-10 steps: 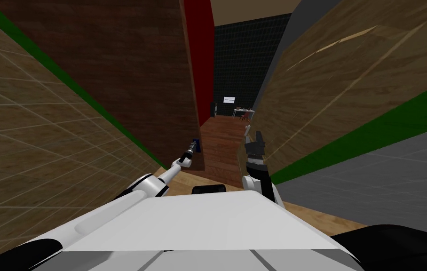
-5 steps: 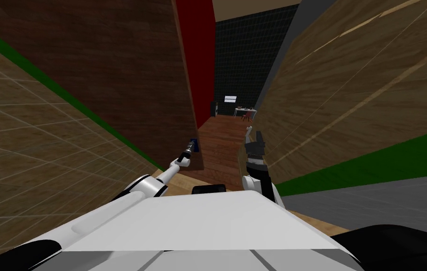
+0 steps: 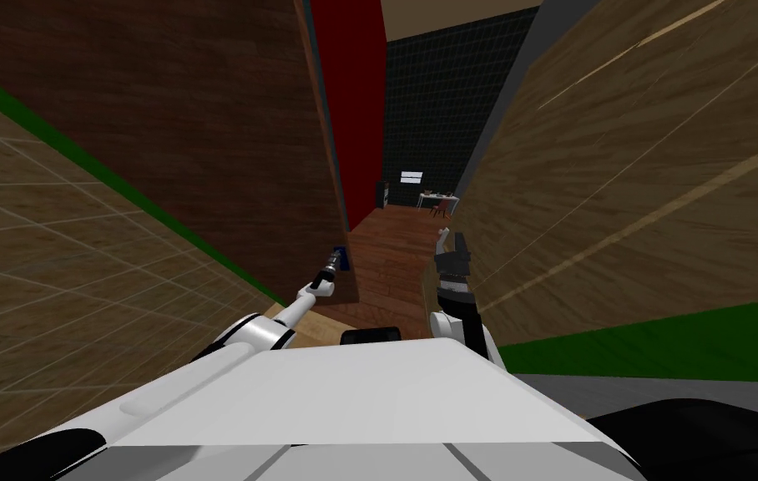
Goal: Push the door open
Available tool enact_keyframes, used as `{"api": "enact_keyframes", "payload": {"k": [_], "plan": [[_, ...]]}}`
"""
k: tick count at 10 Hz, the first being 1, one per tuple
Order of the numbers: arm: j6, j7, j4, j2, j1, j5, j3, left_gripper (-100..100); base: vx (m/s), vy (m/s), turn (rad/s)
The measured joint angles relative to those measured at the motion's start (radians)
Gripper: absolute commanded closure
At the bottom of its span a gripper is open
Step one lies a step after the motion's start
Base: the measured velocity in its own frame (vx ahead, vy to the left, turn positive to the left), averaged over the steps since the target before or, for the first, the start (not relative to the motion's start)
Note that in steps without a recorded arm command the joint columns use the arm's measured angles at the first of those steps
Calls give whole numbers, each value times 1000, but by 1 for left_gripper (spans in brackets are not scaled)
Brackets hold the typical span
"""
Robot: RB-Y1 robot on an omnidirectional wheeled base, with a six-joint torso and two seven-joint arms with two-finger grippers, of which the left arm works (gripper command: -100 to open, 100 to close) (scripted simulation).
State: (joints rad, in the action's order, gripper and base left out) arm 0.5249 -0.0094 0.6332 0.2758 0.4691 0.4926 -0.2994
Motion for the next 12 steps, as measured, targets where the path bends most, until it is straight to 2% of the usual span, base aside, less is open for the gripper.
{"api": "enact_keyframes", "payload": {"k": [2,4,5,6,7,9,11,12], "plan": [[12,4,-42,2,28,1,9,100,84,-53,19],[5,-6,-29,9,11,3,37,100,113,-108,64],[12,-10,-52,5,24,4,44,100,148,-101,46],[5,-19,-33,10,7,6,61,100,124,-113,43],[17,-9,-70,16,23,4,62,100,98,-125,58],[22,-12,-94,22,34,7,88,100,173,-145,77],[64,5,-179,24,69,3,99,100,81,-61,29],[55,-7,-156,26,57,8,113,100,1,7,-14]]}}
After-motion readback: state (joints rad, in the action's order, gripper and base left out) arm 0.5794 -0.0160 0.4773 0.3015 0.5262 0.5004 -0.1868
